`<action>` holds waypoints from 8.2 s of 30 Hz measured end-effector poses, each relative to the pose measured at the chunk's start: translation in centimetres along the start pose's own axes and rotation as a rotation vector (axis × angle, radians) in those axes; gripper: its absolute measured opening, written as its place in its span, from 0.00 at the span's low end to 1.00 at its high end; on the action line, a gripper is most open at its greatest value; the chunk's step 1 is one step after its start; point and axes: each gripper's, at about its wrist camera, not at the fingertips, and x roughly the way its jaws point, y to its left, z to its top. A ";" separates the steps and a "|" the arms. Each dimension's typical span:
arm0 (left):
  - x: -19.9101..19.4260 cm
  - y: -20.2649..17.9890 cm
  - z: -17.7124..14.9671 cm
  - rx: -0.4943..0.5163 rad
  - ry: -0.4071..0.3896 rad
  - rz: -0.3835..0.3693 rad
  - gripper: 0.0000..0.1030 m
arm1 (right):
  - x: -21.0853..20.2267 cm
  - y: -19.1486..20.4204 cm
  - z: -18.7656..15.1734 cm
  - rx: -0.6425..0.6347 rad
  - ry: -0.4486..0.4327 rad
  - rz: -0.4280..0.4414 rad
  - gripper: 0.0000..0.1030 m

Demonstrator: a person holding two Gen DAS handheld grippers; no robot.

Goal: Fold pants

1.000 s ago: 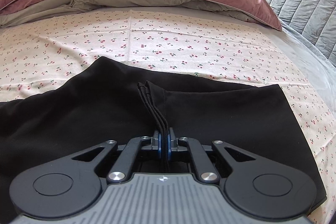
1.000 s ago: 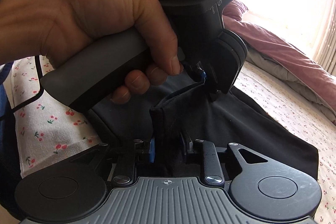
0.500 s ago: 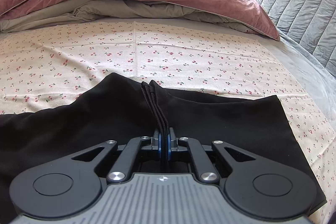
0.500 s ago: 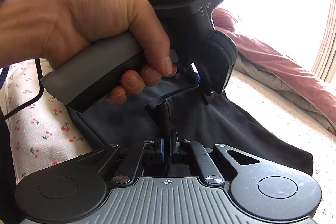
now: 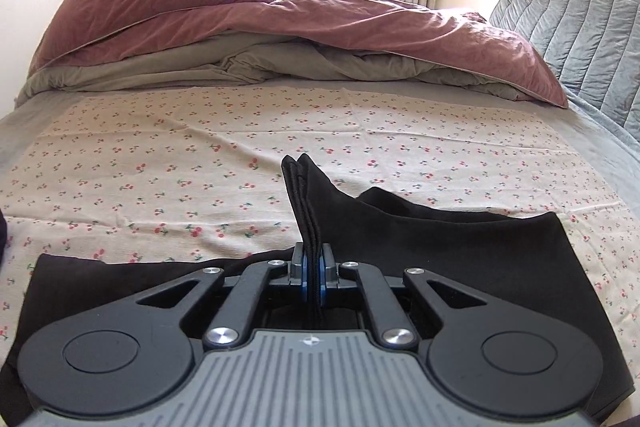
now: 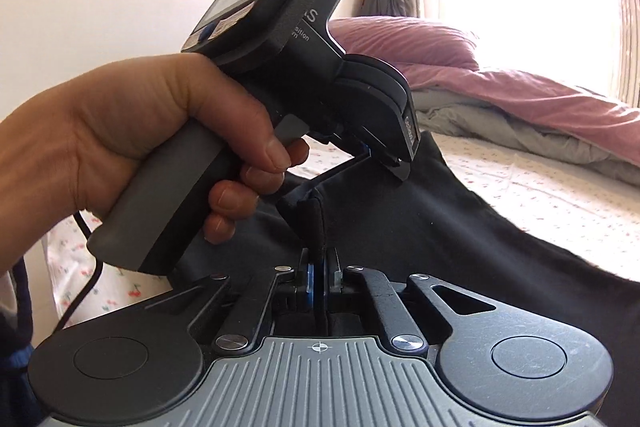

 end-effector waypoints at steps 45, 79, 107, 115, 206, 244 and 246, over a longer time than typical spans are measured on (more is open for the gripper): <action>0.2 1.5 -0.1 0.104 -0.035 0.141 0.34 | -4.6 -16.3 -1.9 0.154 0.270 0.004 0.48; 8.5 -20.5 -2.1 0.366 0.176 -0.071 0.51 | -7.5 -17.0 -7.2 0.112 0.356 0.103 0.48; 9.0 -21.3 -0.9 0.324 0.176 -0.068 0.76 | -11.1 -22.7 -9.3 0.420 0.382 0.280 0.49; 9.0 -23.5 -1.9 0.466 0.152 -0.030 0.72 | -10.1 -24.9 -11.2 0.711 0.369 0.334 0.49; 7.3 -31.1 6.7 -0.089 0.203 -0.275 0.10 | -27.1 -28.1 -7.3 0.459 -0.113 -0.168 0.09; 0.6 5.9 -2.2 -0.453 0.091 -0.186 0.09 | -4.4 -4.7 1.0 0.150 0.117 0.062 0.09; 0.1 5.9 -2.0 -0.441 0.080 -0.180 0.09 | -4.3 -5.2 1.4 0.154 0.116 0.075 0.09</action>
